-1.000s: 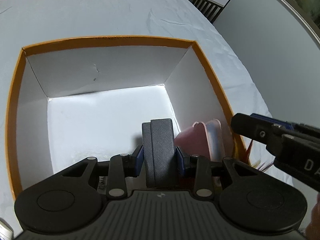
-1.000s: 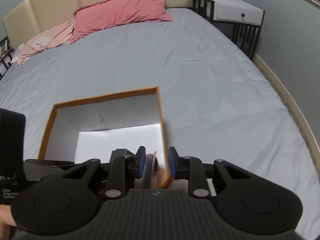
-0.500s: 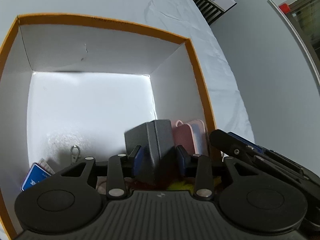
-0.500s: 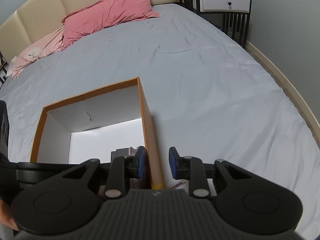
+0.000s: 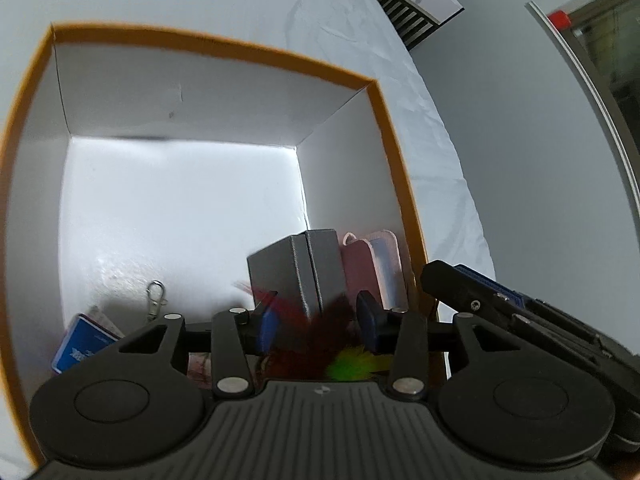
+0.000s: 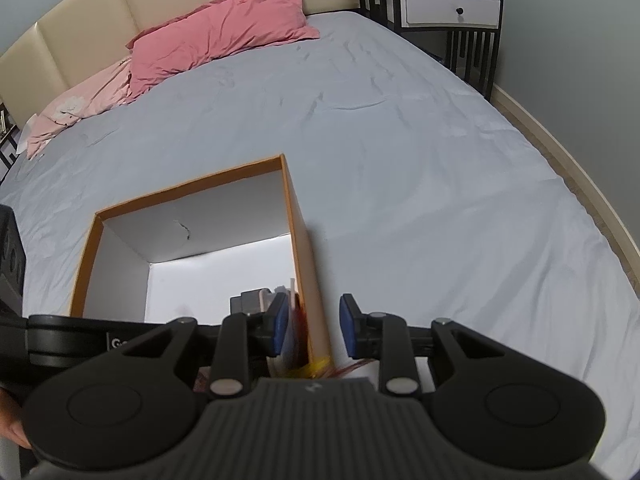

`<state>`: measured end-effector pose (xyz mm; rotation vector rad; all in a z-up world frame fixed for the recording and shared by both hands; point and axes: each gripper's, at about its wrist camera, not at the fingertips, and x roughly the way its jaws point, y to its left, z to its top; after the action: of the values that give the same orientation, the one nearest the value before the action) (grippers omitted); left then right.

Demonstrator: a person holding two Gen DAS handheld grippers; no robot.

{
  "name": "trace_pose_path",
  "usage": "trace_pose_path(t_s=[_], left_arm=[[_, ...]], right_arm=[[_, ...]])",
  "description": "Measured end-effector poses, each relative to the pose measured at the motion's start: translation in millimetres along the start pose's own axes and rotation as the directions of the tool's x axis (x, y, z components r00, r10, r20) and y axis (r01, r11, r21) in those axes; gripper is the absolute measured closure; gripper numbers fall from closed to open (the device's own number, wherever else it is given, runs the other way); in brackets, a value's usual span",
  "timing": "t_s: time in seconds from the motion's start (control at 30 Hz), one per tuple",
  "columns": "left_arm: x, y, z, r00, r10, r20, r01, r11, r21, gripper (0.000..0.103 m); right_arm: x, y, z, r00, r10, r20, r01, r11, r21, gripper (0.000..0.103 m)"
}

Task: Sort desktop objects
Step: 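Lower both items into the orange box and open both tools, then withdraw both tools from the box toward the remaining items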

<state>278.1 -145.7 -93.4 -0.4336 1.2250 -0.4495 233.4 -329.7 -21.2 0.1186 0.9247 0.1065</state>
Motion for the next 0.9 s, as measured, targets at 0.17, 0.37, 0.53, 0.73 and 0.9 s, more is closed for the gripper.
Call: trace_pose_path(t_s=[0.17,0.37,0.53,0.73,0.9], left_arm=[[-22,-9,-8,0.998,0.032,0.046,-0.035,0.998,0.057,0.056],[-69,-19,-25,0.988,0.076,0.132,-0.098,0.981,0.167,0.058],[-123,-11,-44,0.96,0.146,0.239,-0.2,0.956,0.217,0.06],[-188,28,-73,0.928,0.208,0.31,-0.281,0.935,0.214,0.06],[-230,80,-96,0.892,0.343,0.295,-0.401,0.901,0.167,0.055]], right_arm=[[-13,9,-4,1.0,-0.002,0.009,0.002,1.0,-0.029,0.073],[-43,32,-19,0.997,0.029,0.073,-0.022,0.995,-0.096,0.073],[-72,63,-40,0.972,0.148,0.182,-0.117,0.978,-0.171,0.067],[-83,117,-61,0.95,0.283,0.136,-0.246,0.94,-0.238,0.064],[-71,173,-84,0.906,0.424,0.003,-0.411,0.879,-0.241,0.058]])
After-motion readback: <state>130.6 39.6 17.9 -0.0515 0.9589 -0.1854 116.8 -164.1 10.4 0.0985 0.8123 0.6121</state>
